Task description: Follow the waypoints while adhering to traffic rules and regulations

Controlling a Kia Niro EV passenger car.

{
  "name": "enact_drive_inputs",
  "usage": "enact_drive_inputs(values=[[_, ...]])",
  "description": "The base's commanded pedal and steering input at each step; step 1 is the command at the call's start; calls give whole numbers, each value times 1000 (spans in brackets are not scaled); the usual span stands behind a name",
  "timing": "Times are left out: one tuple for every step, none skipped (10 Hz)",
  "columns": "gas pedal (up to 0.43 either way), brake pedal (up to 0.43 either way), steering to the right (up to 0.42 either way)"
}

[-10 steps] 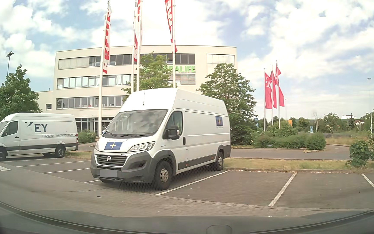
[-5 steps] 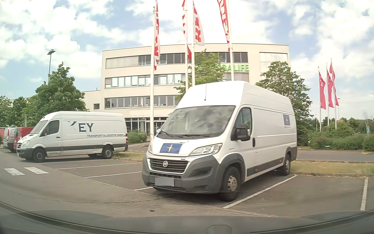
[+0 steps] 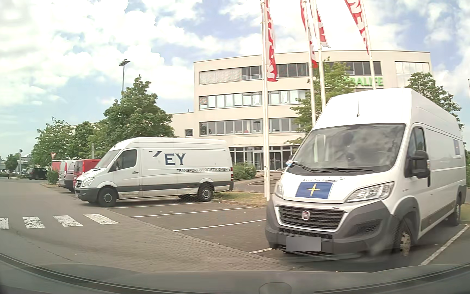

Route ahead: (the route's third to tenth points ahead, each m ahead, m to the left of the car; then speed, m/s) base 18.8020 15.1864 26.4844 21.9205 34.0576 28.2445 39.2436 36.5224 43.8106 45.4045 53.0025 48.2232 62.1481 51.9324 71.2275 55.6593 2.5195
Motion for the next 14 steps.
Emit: enact_drive_inputs(values=[[28, 24, -704], [28, 24, -694], [28, 30, -684], [28, 24, -674], [28, 24, -659], [28, 24, -643], [39, 30, -628], [39, 30, -612], [39, 24, -593], [39, 24, -576], [39, 30, -551], [39, 24, -525], [39, 30, -502], [39, 30, -470]])
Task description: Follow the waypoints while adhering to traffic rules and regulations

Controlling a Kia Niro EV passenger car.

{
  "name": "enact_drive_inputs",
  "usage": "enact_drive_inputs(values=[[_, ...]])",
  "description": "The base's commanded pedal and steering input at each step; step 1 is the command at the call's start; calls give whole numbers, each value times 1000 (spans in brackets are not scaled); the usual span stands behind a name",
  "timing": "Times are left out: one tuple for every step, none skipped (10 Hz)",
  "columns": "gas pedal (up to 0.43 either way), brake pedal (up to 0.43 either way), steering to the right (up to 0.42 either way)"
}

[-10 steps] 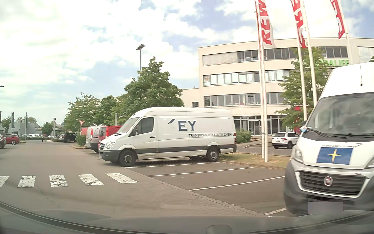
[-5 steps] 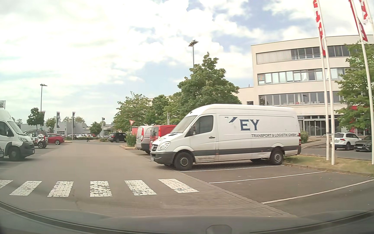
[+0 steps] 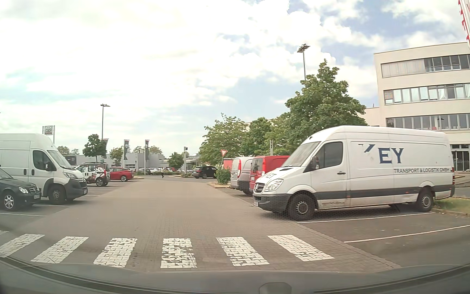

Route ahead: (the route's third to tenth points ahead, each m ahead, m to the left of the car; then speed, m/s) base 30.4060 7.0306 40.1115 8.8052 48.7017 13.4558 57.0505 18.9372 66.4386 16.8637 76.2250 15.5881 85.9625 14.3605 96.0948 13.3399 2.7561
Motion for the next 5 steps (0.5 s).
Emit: enact_drive_inputs(values=[[39, 24, -440], [39, 24, -411], [39, 30, -380], [39, 30, -345], [39, 24, -309]])
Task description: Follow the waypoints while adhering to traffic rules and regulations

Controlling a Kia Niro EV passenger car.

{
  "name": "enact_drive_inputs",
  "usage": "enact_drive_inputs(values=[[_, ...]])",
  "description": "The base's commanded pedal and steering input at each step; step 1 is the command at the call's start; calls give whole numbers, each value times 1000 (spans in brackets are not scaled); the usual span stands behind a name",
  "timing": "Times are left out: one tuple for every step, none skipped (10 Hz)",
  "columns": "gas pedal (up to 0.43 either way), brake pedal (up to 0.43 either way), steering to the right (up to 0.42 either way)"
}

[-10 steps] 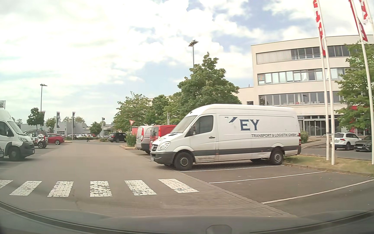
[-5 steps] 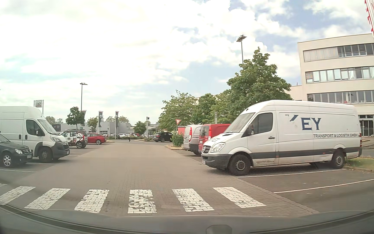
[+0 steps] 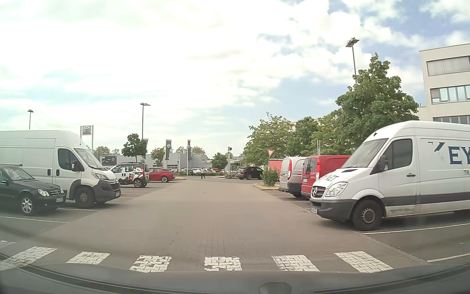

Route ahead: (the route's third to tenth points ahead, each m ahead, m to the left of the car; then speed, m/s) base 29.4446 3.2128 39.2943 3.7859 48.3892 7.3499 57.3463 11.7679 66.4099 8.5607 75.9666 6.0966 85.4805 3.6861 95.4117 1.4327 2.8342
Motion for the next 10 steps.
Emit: enact_drive_inputs(values=[[39, 24, -268], [39, 24, -239], [39, 24, -199], [39, 30, -163], [39, 24, -133], [39, 24, -98], [39, 24, -63], [39, 24, -42], [39, 30, -20], [39, 30, -11]])
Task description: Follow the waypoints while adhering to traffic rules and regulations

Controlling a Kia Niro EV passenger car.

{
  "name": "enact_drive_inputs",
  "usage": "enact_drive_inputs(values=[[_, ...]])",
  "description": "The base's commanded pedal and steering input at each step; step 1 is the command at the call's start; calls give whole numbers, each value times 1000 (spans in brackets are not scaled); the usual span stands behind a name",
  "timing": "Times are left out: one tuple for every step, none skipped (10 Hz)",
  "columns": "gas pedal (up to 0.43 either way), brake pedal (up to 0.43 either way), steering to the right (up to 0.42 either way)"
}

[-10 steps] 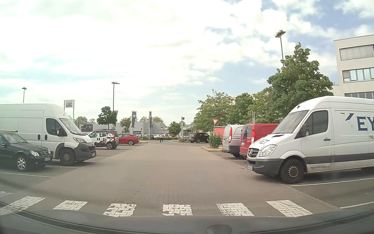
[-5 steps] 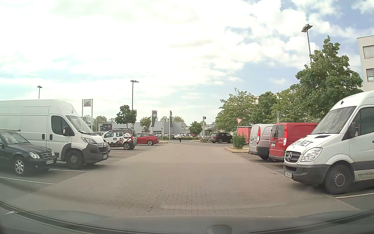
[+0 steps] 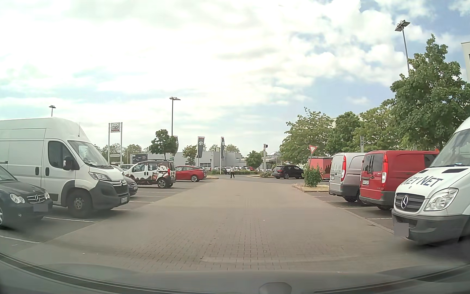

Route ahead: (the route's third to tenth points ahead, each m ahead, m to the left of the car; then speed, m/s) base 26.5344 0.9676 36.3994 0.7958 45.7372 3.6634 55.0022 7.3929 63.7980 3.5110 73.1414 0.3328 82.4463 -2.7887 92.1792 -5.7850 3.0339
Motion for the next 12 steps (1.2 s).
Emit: enact_drive_inputs(values=[[39, 24, -5], [39, 24, 0], [39, 24, 2], [39, 24, 6], [39, 30, 12], [39, 24, 14], [39, 30, 13], [39, 30, 12], [39, 24, 12], [39, 30, 12], [39, 24, 12], [39, 24, 13]])
